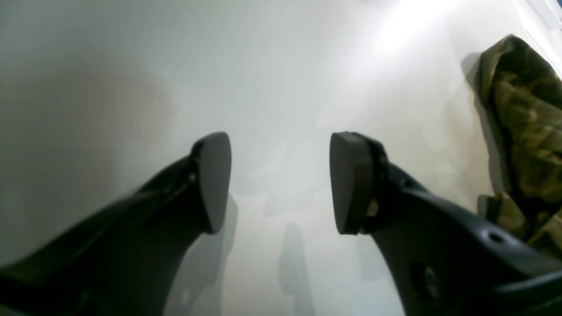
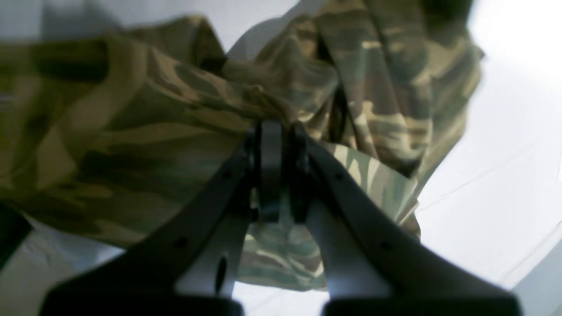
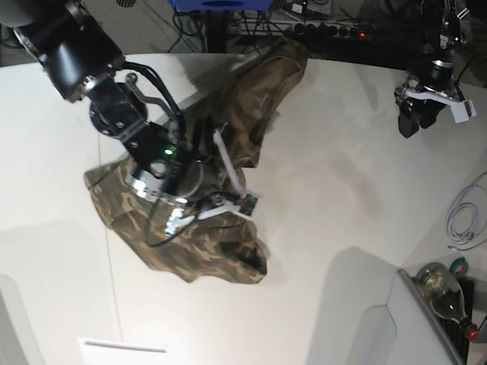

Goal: Layout the t-shirt on the table in an organized manner, then fold the t-shirt properly

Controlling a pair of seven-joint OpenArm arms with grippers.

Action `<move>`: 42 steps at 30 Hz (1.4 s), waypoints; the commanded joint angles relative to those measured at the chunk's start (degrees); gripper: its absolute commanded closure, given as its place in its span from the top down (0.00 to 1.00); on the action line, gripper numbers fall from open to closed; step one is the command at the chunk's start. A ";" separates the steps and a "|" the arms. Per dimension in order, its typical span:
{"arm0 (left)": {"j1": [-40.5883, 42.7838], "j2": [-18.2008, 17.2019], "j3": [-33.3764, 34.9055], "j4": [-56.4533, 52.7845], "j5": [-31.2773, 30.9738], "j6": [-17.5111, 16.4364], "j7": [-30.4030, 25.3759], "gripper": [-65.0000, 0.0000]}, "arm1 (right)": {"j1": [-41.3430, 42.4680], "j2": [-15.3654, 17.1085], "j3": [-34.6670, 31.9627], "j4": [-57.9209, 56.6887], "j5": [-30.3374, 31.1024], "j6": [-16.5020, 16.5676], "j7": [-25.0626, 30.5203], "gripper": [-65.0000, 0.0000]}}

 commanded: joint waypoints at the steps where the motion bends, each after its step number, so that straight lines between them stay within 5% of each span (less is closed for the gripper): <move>1: 0.12 -0.96 0.11 0.78 -0.57 -0.67 -1.36 0.52 | 0.07 0.25 2.19 1.62 -0.55 -0.13 -0.10 0.00; 5: -1.63 -1.31 6.88 1.31 -0.57 -0.67 -1.45 0.52 | -2.22 0.25 6.32 1.71 -0.55 -0.04 -0.10 0.05; 11: -11.48 -1.14 20.95 0.70 -0.48 -0.32 -1.36 0.52 | -3.45 0.08 6.59 1.71 -0.55 -0.04 -0.01 0.45; 14: -17.28 -1.14 27.98 0.70 -0.48 -0.23 -1.36 0.52 | -3.45 0.16 6.67 1.71 -0.55 -0.04 -0.01 0.37; 18: -25.63 -0.70 37.83 -3.00 -0.48 2.58 -1.45 0.52 | -3.89 0.25 6.76 1.80 -0.82 -0.04 -0.45 0.00; 23: -33.99 4.14 44.95 -12.31 -0.48 4.43 -1.89 0.52 | -7.67 0.34 11.77 4.00 -0.73 -0.04 -0.28 0.02; 26: -37.77 10.03 45.74 -18.56 -0.48 4.43 -1.89 0.52 | -8.90 0.34 15.38 4.70 -0.55 0.31 -0.01 0.02; 29: -40.93 16.01 45.83 -24.80 0.31 4.34 -1.98 0.52 | -9.43 0.34 17.75 5.58 -0.55 5.32 -0.01 0.02; 32: -43.22 20.58 45.83 -28.67 5.76 4.34 -2.42 0.52 | -10.04 0.08 20.39 5.84 -0.64 8.31 -0.01 0.02; 37: -48.67 25.49 45.65 -41.15 22.73 4.69 -5.85 0.51 | -11.18 0.25 20.92 6.99 -0.73 8.75 -0.01 0.02; 42: -54.21 25.49 45.74 -58.47 29.32 15.06 -14.02 0.51 | -13.73 2.54 21.00 13.23 -0.64 8.75 -0.10 0.02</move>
